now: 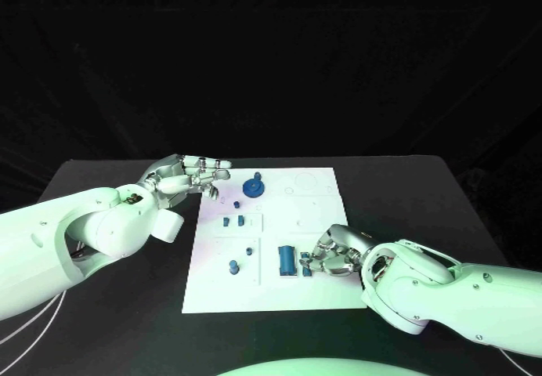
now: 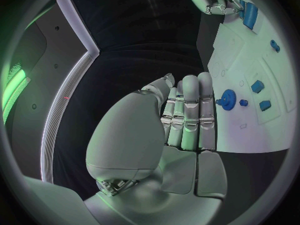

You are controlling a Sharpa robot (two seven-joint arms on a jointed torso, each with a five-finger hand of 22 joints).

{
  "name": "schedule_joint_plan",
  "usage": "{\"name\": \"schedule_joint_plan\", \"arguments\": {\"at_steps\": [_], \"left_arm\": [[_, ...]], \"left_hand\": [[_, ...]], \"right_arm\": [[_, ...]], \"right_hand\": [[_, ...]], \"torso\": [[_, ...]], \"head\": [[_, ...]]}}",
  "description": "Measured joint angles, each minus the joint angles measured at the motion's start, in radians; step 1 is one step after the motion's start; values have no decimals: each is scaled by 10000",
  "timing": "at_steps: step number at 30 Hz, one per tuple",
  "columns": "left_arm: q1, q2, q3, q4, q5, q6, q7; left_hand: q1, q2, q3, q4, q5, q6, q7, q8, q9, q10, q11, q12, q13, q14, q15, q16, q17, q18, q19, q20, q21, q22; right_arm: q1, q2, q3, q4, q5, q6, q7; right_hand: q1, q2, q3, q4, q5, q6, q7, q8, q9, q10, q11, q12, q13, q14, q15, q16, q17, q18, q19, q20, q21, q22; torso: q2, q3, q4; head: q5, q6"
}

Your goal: Assemble the parts on the task board

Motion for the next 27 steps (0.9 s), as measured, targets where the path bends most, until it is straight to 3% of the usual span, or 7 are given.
{"name": "schedule_joint_plan", "arguments": {"at_steps": [5,7,16,27], "left_arm": [[0,-2,0,1,1,2,-5],[0,-3,0,2,2,2,-5],[0,-13,0,5,3,1,-5],[0,-32,0,3,3,1,-4]], "left_hand": [[0,0,0,0,0,0,0,0,0,0,0,0,-1,0,0,0,0,1,0,0,0,0],[0,0,0,0,0,0,0,0,1,0,0,0,-1,0,0,0,0,0,0,0,0,0],[0,0,0,0,0,0,0,0,1,0,0,0,-2,0,1,0,1,0,0,0,0,1],[0,0,0,0,0,0,0,0,2,0,0,0,-3,0,1,0,1,0,0,0,1,1]], "right_arm": [[2,8,0,-10,-45,32,0],[2,9,0,-11,-68,37,2],[-6,-84,-7,34,-234,63,18],[-7,-622,-8,442,-425,160,253]], "right_hand": [[-402,140,-517,-7,-986,1,1,2,19,0,0,1,0,0,1,-1,-1,0,0,0,0,0],[-411,149,-634,-3,-1198,1,1,2,35,0,0,1,-1,0,0,-1,-1,-1,0,0,0,-1],[-450,189,-685,-29,-1255,-1,-1,-3,39,-1,0,1,-2,0,1,-6,-2,-1,0,0,0,-2],[-332,295,-795,-85,-1255,-33,30,-3,53,-1,1,1,-3,0,1,-7,-4,-1,0,1,0,-3]], "torso": [[0,0,0],[0,0,0],[-1,5,2],[-4,10,-8]], "head": [[-1,14],[-4,17],[-20,38],[-7,66]]}}
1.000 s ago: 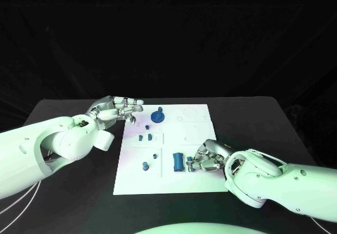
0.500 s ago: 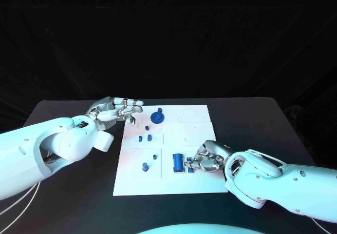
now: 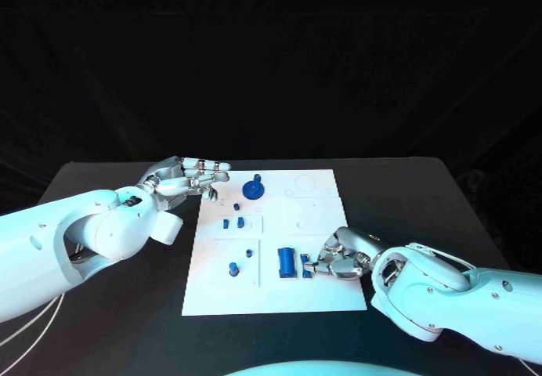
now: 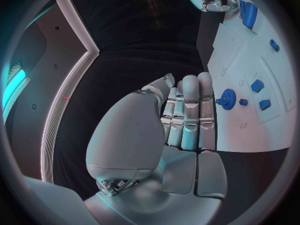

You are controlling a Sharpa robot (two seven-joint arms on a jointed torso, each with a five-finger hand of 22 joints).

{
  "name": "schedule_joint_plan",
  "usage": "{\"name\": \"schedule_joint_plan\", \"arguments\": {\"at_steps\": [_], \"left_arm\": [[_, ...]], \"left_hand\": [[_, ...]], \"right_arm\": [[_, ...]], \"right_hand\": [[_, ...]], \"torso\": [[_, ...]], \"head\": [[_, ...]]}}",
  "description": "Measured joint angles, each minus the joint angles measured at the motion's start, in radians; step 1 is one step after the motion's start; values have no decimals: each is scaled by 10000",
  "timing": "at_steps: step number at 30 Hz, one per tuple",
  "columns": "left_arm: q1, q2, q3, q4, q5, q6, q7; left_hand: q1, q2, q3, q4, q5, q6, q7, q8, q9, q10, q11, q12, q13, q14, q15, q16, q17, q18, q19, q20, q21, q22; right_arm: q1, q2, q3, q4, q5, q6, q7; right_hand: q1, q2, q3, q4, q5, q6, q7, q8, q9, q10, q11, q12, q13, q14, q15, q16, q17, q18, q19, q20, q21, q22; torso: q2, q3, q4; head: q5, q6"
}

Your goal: Assemble the parts on the task board

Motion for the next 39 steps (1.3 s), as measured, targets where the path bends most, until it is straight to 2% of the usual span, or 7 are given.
{"name": "schedule_joint_plan", "arguments": {"at_steps": [2,12,14,39], "left_arm": [[0,0,0,-2,0,0,0],[0,1,0,-6,0,0,0],[0,1,0,-7,0,0,0],[0,3,0,-8,0,1,0]], "left_hand": [[0,0,0,0,0,0,0,0,0,0,0,0,0,0,0,0,0,0,0,0,0,0],[0,0,0,0,0,0,0,0,1,0,0,0,-1,0,0,0,0,0,0,0,0,1],[0,0,0,0,0,0,0,0,1,0,0,0,-1,0,0,0,0,0,0,0,0,1],[0,0,0,0,0,0,0,0,2,1,-1,0,-3,0,0,0,-8,-1,0,0,1,1]], "right_arm": [[-5,-58,0,66,-20,50,76],[-51,-159,-4,95,-71,321,310],[-56,-152,-4,69,-75,366,340],[-118,255,-2,-433,-196,578,443]], "right_hand": [[102,-60,-25,-25,0,0,0,0,0,0,0,0,0,0,0,0,0,1,0,0,0,0],[362,21,-95,-95,0,0,0,0,20,0,0,0,-1,-1,0,0,-1,1,0,0,0,-1],[406,-21,-95,-95,0,0,0,4,20,0,0,0,-1,0,0,0,-1,1,0,0,0,-1],[706,185,-163,-108,38,0,0,40,38,-1,1,0,1,0,0,-1,-3,1,0,0,0,-3]], "torso": [[0,1,-5],[0,-3,7],[1,-4,9],[6,-4,10]], "head": [[0,1],[-28,-17],[-35,-24],[-19,-37]]}}
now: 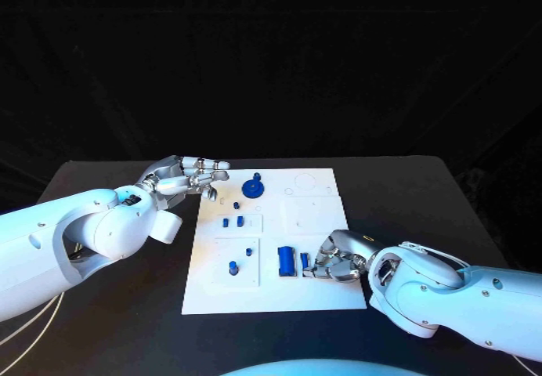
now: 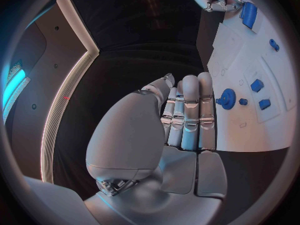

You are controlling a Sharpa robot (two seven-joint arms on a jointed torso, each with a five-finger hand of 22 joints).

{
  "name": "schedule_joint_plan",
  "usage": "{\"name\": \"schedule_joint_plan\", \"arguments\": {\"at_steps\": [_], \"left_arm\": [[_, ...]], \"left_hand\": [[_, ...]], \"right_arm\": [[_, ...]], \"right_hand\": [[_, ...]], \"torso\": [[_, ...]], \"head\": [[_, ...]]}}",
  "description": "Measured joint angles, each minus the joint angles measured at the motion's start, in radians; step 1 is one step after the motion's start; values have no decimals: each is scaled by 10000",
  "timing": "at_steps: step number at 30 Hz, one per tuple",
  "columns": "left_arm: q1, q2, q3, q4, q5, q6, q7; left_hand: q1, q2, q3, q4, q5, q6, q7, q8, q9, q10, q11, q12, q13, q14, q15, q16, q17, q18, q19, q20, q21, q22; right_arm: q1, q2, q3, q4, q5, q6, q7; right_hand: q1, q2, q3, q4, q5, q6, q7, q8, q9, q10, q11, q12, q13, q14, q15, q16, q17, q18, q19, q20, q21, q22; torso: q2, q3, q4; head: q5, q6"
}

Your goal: Assemble the parts on the task board

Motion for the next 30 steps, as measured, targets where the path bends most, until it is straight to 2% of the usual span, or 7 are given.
{"name": "schedule_joint_plan", "arguments": {"at_steps": [14,18,19,21,25,28,30], "left_arm": [[0,2,0,-6,0,0,-4],[-2,3,0,-36,0,0,-4],[-2,7,0,-49,0,0,-4],[-2,22,-2,-84,1,0,-3],[-2,59,-45,-138,16,-3,15],[-16,115,-94,-198,65,-18,55],[-34,169,-118,-263,134,-43,106]], "left_hand": [[0,0,0,0,0,0,0,0,0,0,0,0,-1,0,0,0,1,1,0,0,0,0],[0,0,-44,11,0,0,0,0,-4,0,0,42,5,0,0,0,1,0,0,0,0,-3],[0,0,-57,-1,0,0,0,0,-10,0,0,51,15,0,0,0,1,1,0,0,0,-12],[0,0,-57,-1,0,0,0,0,-10,0,0,51,15,0,0,0,-4,0,0,0,0,-12],[-114,9,-169,112,0,-3,3,0,-15,-20,21,51,26,-1,1,0,-17,0,-15,15,-61,-36],[-546,-116,-526,354,0,-75,2,0,-33,-92,19,117,63,-155,76,-74,-66,0,-91,91,-217,-122],[-702,-201,-826,509,0,-153,1,0,-47,-177,51,171,99,-529,112,-356,-204,-1,-330,146,-473,-253]], "right_arm": [[3,-39,3,9,35,89,63],[125,-214,-2,85,274,-46,247],[203,-251,-2,75,429,-91,321],[456,-300,5,-57,992,-204,575],[854,-307,26,-516,2267,-359,1271],[1145,-184,22,-1097,3625,-429,2138],[1307,-13,20,-1552,4539,-432,2771]], "right_hand": [[194,-69,-128,-69,-94,-33,32,0,13,0,0,-65,2,0,0,0,8,0,0,0,-36,-1],[212,-87,-368,1,-29,-397,149,-101,-44,11,22,-683,10,0,0,-203,8,0,0,0,-606,8],[262,-137,-470,35,45,-585,239,-223,-95,-156,142,-1215,17,-2,15,-423,7,-1,0,0,-1032,8],[274,-149,-585,55,99,-749,350,-348,-150,-408,221,-1824,14,-15,134,-693,-16,18,0,43,-1572,7],[530,-63,-743,34,-34,-1017,504,-528,-225,-1192,370,-3514,-612,-31,278,-1813,-1386,503,-645,245,-3470,7],[1039,111,-798,-118,-275,-1387,690,-758,-317,-2530,556,-6300,-2294,-724,440,-3896,-3770,1033,-1944,382,-6332,4],[1507,289,-745,-280,-643,-1773,910,-1027,-495,-3359,769,-7647,-3285,-1778,661,-6320,-6122,1437,-3380,559,-9276,-882]], "torso": [[-12,-5,-1],[-25,-6,-6],[-31,-7,-9],[-44,-12,-11],[-97,-25,-22],[-169,-42,-29],[-221,-57,-31]], "head": [[-10,29],[-11,58],[-11,78],[-22,106],[-45,166],[-62,244],[-73,318]]}}
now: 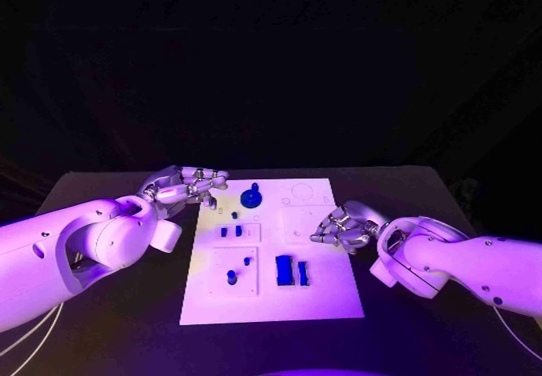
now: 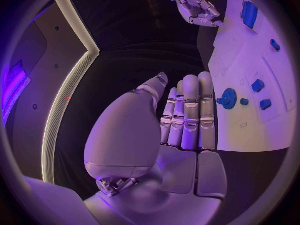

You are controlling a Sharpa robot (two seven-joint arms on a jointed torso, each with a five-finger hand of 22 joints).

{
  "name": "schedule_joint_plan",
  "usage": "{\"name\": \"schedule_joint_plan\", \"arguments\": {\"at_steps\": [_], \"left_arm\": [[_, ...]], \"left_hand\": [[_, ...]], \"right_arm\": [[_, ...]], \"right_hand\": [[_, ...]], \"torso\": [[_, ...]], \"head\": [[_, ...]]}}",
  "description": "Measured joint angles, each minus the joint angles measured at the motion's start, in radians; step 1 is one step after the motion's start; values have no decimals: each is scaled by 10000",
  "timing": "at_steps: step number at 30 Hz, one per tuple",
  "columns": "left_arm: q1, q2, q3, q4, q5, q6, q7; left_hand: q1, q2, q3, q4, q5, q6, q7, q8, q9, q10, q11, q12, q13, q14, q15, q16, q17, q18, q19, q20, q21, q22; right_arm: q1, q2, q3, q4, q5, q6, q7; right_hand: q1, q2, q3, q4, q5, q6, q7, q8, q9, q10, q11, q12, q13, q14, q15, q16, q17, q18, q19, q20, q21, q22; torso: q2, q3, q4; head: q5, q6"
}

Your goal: Assemble the parts on the task board

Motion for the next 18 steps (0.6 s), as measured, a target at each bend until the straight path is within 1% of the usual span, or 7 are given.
{"name": "schedule_joint_plan", "arguments": {"at_steps": [1,4,7,9,13,16,18], "left_arm": [[-16,41,-10,-54,57,-26,44],[-59,205,-37,-263,247,-153,186],[-112,402,-43,-542,477,-347,364],[-172,583,-50,-838,683,-545,539],[-259,1036,-62,-1591,1091,-956,899],[-306,1388,-61,-2160,1379,-1237,1174],[-335,1567,-58,-2436,1520,-1383,1326]], "left_hand": [[0,0,-159,85,0,-14,15,0,-13,-76,22,20,14,-283,42,-255,-136,-1,-172,42,-236,-127],[50,50,-470,205,0,-125,59,0,-44,-263,103,21,0,-871,164,-1085,-611,-1,-571,182,-992,-585],[286,285,-688,313,0,-171,37,0,-62,-343,182,-5,-137,-1315,332,-2434,-1325,-1,-894,433,-1975,-1223],[421,420,-862,405,0,-243,38,0,-100,-361,201,-229,-318,-1457,457,-3638,-1856,0,-1219,685,-2905,-1844],[656,593,-1234,547,0,-356,-77,0,-275,-548,394,-802,-723,-1783,808,-5714,-2600,-1,-1899,1261,-4778,-3135],[733,652,-1516,563,0,-502,-222,0,-463,-722,672,-1205,-974,-2133,1152,-6741,-3005,-2,-2211,1574,-5732,-3819],[822,741,-1719,539,0,-664,-312,0,-616,-848,798,-1460,-1152,-2393,1265,-7310,-3295,-4,-2357,1678,-6285,-4233]], "right_arm": [[85,124,1,-282,576,9,408],[231,546,3,-1126,1984,95,1438],[316,1006,6,-1954,3151,251,2322],[366,1377,29,-2584,3929,410,2947],[424,2111,83,-3757,5014,701,3925],[429,2604,114,-4530,5608,869,4519],[429,2823,132,-4900,5899,944,4815]], "right_hand": [[253,114,56,-56,-157,-113,110,-104,-106,-296,121,-523,-476,-362,120,-870,-617,42,-445,112,-893,-435],[956,305,225,-226,-504,-271,276,-319,-394,-861,406,-1888,-1960,-1309,497,-2695,-1605,41,-1304,463,-2349,-1467],[1498,419,452,-271,-760,-226,486,-582,-754,-1023,644,-3101,-3598,-2095,888,-4346,-2522,42,-1949,838,-3529,-2525],[1705,422,546,-290,-789,-193,533,-763,-1000,-923,773,-3644,-4548,-2285,1076,-5171,-3048,42,-2150,1038,-4114,-3164],[1848,405,746,-326,-908,-2,651,-1143,-1609,-563,878,-4457,-6548,-2246,1294,-6620,-4151,43,-2121,1339,-5144,-4600],[1847,404,821,-401,-907,-3,651,-1144,-1937,-498,942,-4748,-7320,-2305,1368,-7182,-4652,42,-2207,1494,-5528,-5269],[1843,408,875,-455,-907,-20,668,-1143,-2167,-453,988,-4910,-7780,-2217,1457,-7476,-4985,42,-2392,1620,-5566,-5783]], "torso": [[-36,-9,0],[-159,-42,8],[-295,-75,22],[-390,-93,39],[-534,-105,65],[-637,-109,83],[-701,-108,100]], "head": [[-7,53],[-23,234],[-31,482],[-32,669],[-11,965],[12,1133],[32,1240]]}}
